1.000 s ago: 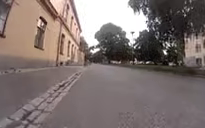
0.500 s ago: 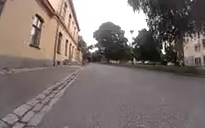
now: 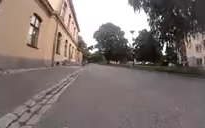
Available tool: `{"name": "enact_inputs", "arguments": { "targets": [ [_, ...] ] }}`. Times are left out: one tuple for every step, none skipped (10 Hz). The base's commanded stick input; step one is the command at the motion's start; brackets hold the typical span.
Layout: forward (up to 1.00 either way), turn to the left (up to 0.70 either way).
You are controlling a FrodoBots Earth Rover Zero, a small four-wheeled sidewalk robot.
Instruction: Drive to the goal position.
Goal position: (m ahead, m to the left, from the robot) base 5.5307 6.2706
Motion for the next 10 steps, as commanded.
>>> {"name": "enact_inputs", "arguments": {
  "targets": [
    [0.7,0.0],
    [0.7,0.0],
    [0.7,0.0],
    [0.7,0.0],
    [0.7,0.0],
    [0.7,0.0],
    [0.7,0.0],
    [0.7,0.0],
    [0.7,0.0],
    [0.7,0.0]
  ]
}}
